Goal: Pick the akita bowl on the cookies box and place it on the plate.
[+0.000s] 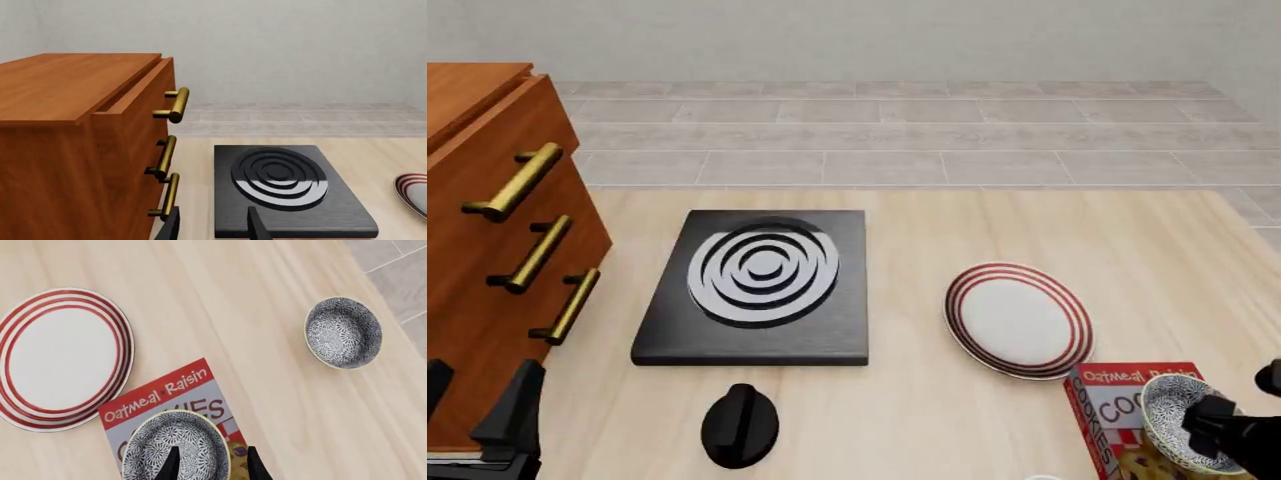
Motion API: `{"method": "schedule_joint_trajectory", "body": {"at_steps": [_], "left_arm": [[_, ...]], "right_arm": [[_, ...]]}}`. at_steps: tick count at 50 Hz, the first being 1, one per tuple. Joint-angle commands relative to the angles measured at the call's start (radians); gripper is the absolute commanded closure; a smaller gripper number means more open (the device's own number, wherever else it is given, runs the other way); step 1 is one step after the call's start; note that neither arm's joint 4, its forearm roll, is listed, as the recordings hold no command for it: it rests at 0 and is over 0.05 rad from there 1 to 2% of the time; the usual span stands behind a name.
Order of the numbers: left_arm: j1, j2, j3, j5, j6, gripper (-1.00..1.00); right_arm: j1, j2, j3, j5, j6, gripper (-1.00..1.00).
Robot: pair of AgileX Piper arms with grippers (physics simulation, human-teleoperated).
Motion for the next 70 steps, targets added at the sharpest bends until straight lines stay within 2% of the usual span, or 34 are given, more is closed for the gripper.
{"method": "schedule_joint_trajectory", "body": {"at_steps": [1,27,32,33,36,37,52,63,70], "left_arm": [[0.0,0.0,0.0,0.0,0.0,-1.0],[0.0,0.0,0.0,0.0,0.0,-1.0],[0.0,0.0,0.0,0.0,0.0,-1.0],[0.0,0.0,0.0,0.0,0.0,-1.0],[0.0,0.0,0.0,0.0,0.0,-1.0],[0.0,0.0,0.0,0.0,0.0,-1.0],[0.0,0.0,0.0,0.0,0.0,-1.0],[0.0,0.0,0.0,0.0,0.0,-1.0],[0.0,0.0,0.0,0.0,0.0,-1.0]], "right_arm": [[0.003,0.024,0.027,-0.041,0.01,-1.0],[0.005,0.07,0.048,-0.095,0.015,-1.0],[0.009,0.04,0.042,-0.067,0.02,-1.0],[-0.022,0.03,0.028,-0.062,-0.002,1.0],[0.002,0.012,0.028,-0.042,0.004,1.0],[-0.019,0.018,0.023,-0.048,-0.003,1.0],[-0.005,-0.042,-0.013,0.015,0.016,1.0],[0.12,-0.129,-0.123,0.13,0.094,1.0],[0.193,-0.119,-0.19,0.143,0.148,1.0]]}}
